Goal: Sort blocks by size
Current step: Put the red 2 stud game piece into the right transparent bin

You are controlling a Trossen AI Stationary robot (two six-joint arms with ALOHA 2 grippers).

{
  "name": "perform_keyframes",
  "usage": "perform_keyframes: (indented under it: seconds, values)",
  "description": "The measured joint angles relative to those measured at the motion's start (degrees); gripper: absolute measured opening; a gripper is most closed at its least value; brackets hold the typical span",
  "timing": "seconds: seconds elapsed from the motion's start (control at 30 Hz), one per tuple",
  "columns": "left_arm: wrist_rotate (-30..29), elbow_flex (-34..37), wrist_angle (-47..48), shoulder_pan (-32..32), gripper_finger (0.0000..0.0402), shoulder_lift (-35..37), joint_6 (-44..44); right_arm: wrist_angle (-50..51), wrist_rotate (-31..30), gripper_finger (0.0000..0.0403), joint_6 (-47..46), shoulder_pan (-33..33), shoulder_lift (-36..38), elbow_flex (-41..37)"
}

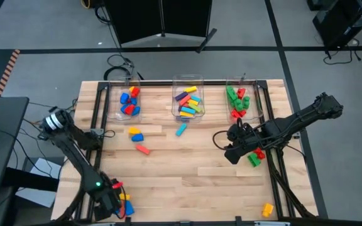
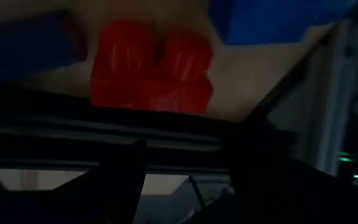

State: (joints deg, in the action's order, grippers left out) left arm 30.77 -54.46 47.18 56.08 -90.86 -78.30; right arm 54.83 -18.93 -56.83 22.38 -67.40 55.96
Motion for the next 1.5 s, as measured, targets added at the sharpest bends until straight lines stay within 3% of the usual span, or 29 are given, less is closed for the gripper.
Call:
perform_keyframes:
  seconds: [0.27, 0.53, 0.87, 1.1, 1.5]
  values:
    - [0.6, 0.0, -0.4, 0.5, 0.0275, -8.0, 1.6, -0.2, -1.0, 0.0233, 0.1, -0.1, 0.0, 0.0]
    - [-9.9, 0.0, 0.3, -1.5, 0.0275, -9.0, -0.2, -0.1, -1.0, 0.0233, 1.5, -0.4, 0.0, 0.0]
    - [-18.0, 0.0, 4.9, -7.0, 0.0275, -6.6, -1.2, -0.4, -0.6, 0.0233, 2.8, -1.6, 0.0, 0.0]
    - [-28.4, 0.0, 8.3, -7.4, 0.0275, 1.5, -10.8, -0.6, -0.4, 0.0233, 2.8, -1.6, 0.0, 0.0]
    - [-29.8, 0.1, 9.9, -7.4, 0.0275, 4.2, -36.4, -2.5, -0.4, 0.0233, 3.0, -1.6, 0.0, 0.0]
